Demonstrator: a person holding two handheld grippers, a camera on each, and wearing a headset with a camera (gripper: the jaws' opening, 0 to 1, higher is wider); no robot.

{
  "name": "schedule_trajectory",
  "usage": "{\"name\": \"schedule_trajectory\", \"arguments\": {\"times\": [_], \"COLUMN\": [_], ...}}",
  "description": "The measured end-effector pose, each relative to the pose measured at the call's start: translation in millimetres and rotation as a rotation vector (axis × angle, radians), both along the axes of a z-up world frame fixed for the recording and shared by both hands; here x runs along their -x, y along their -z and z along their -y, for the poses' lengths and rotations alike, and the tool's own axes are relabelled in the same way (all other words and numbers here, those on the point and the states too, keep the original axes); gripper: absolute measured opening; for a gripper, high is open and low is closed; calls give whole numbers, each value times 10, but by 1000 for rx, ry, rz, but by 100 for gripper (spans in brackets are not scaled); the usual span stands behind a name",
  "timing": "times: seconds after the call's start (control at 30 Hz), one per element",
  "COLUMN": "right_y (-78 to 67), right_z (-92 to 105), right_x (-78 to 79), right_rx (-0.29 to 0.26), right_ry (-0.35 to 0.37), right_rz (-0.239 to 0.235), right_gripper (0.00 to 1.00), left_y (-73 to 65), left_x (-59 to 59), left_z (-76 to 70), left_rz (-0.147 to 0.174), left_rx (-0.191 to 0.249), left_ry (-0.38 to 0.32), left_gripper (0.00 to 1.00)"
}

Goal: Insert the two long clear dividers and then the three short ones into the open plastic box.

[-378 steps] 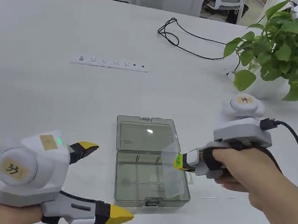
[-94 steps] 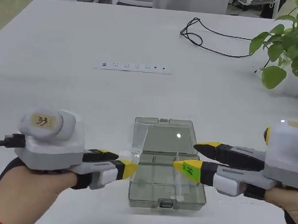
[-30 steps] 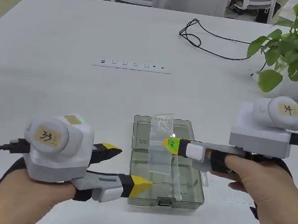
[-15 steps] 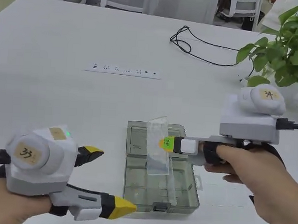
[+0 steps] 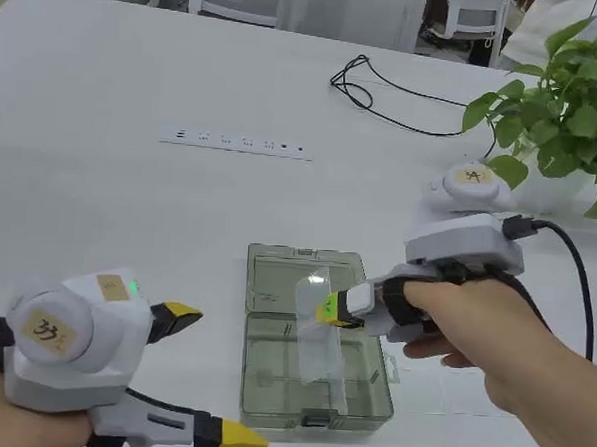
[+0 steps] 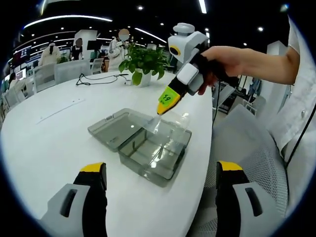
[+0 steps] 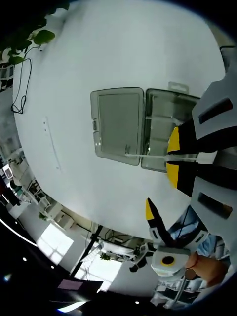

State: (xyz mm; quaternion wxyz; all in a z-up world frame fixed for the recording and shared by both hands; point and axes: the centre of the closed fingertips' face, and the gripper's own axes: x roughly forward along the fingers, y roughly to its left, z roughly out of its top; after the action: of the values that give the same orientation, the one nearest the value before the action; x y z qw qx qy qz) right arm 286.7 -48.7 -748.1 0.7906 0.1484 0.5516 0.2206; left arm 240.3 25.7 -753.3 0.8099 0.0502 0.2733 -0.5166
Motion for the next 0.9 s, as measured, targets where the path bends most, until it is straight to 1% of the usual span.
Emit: {"name": "schedule_trajectory", "arguments": {"times": [0.03, 0.1, 0.2, 0.27, 0.33, 0.47, 0.7, 0.77, 0.9], "right_y": [22, 112, 142, 162, 190, 230, 302, 343, 390], "right_z": [-2, 26, 17, -5, -6, -4, 9, 16, -5], "right_x": [17, 20, 27, 35, 40, 42, 55, 47, 67], "right_rx": [2, 9, 10, 13, 27, 37, 61, 77, 80], "right_ry": [6, 14, 29, 31, 32, 43, 49, 45, 37], "right_rz": [-15, -35, -53, -62, -69, -85, -103, -107, -123], "right_gripper": [6, 6, 6, 6, 6, 6, 6, 6, 6], "left_y": [-1, 2, 34, 52, 74, 100, 114, 106, 112], "left_x": [-8, -13, -9, -1, 8, 16, 11, 13, 17], "left_z": [-3, -2, -4, -1, -1, 1, 3, 9, 12], "left_rz": [2, 4, 2, 6, 5, 7, 5, 4, -1], "left_rx": [7, 13, 12, 16, 16, 18, 34, 43, 47], "left_ry": [-2, -2, 2, 8, 13, 22, 16, 14, 9], "left_gripper": [93, 94, 94, 96, 97, 100, 98, 98, 97]}}
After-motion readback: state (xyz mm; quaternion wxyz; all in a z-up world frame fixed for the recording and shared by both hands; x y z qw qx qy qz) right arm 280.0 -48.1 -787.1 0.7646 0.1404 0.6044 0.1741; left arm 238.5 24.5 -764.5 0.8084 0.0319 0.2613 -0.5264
